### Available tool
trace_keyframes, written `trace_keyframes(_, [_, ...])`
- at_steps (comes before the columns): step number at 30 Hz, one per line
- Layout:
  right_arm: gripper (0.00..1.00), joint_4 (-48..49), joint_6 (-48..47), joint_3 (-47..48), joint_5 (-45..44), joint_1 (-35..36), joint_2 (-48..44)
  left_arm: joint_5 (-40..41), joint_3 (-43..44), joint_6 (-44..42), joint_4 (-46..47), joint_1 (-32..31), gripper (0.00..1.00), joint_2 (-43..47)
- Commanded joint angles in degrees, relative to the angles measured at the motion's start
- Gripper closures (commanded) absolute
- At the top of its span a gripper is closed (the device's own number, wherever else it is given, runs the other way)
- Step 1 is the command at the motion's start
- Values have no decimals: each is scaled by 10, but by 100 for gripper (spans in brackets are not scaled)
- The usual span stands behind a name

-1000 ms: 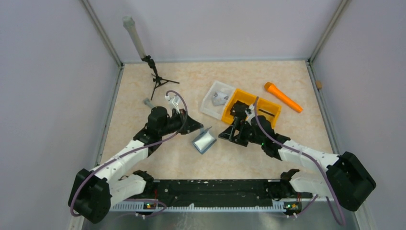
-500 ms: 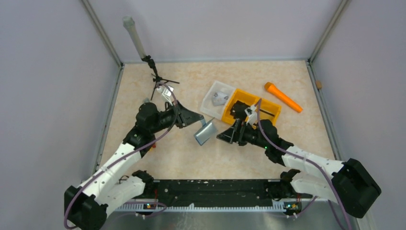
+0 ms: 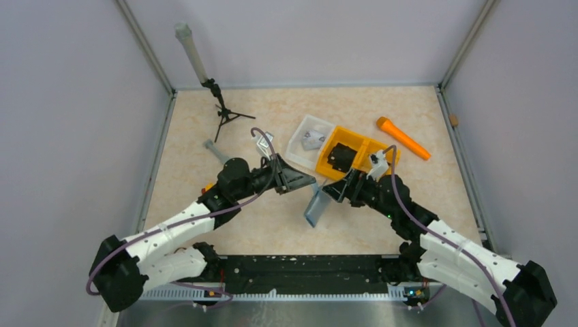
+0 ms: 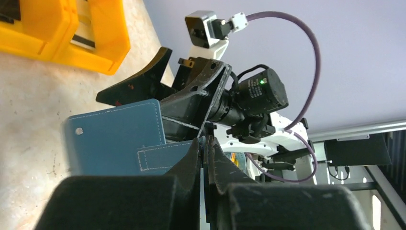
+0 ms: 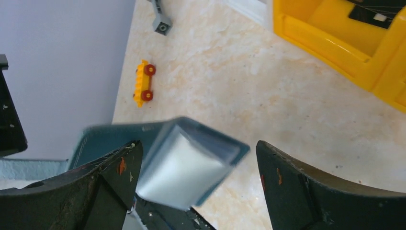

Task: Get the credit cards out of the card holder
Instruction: Place the card holder at the center of the board.

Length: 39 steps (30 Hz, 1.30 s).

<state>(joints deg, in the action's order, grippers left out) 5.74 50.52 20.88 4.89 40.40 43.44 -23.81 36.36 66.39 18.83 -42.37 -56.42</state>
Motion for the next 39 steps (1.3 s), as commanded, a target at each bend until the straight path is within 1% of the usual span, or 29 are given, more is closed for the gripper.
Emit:
trace_keyframes(1, [11, -81, -15, 32, -46, 3, -4, 52, -49, 71, 164, -16, 100, -33])
trace_keyframes(2, [11, -88, -15, 35, -46, 4, 4, 59, -64, 73, 181, -12, 100, -43])
trace_keyframes(5, [12, -108, -21, 44, -46, 4, 34, 59, -97, 55, 182, 0, 100, -80])
trace_keyframes(7, [12, -114, -23, 49, -42, 4, 63, 46, -112, 40, 184, 5, 100, -118])
trace_keyframes(9, [13, -110, -24, 50, -31, 4, 85, 17, -124, 24, 200, 9, 100, -155])
trace_keyframes(13, [22, -89, -34, 48, 6, 4, 113, 7, -147, -14, 198, 10, 100, -192])
trace_keyframes(16, [23, -89, -42, 51, 15, 7, 122, 20, -143, -61, 129, 11, 100, -176])
trace_keyframes(19, [23, -99, -45, 57, 10, 13, 133, 58, -131, -112, 42, 11, 100, -129])
trace_keyframes(22, [26, -96, -43, 59, 12, 16, 140, 84, -106, -153, -41, 19, 100, -93])
trace_keyframes(25, [28, -89, -37, 58, 11, 21, 139, 109, -71, -186, -115, 32, 100, -78])
trace_keyframes(27, [31, -82, -36, 55, 9, 24, 132, 102, -65, -194, -131, 50, 100, -79])
trace_keyframes(29, [32, -65, -31, 44, 12, 27, 122, 88, -61, -199, -127, 68, 100, -90])
trace_keyframes(32, [36, -35, -24, 27, 18, 32, 109, 87, -39, -224, -144, 84, 100, -127])
trace_keyframes(34, [37, -37, -22, 27, 19, 36, 114, 88, -24, -244, -155, 91, 100, -153])
trace_keyframes(37, [37, -51, -21, 39, 17, 43, 135, 109, -5, -275, -182, 94, 100, -187])
trace_keyframes(39, [36, -55, -17, 44, 15, 49, 150, 142, 9, -300, -223, 95, 100, -190])
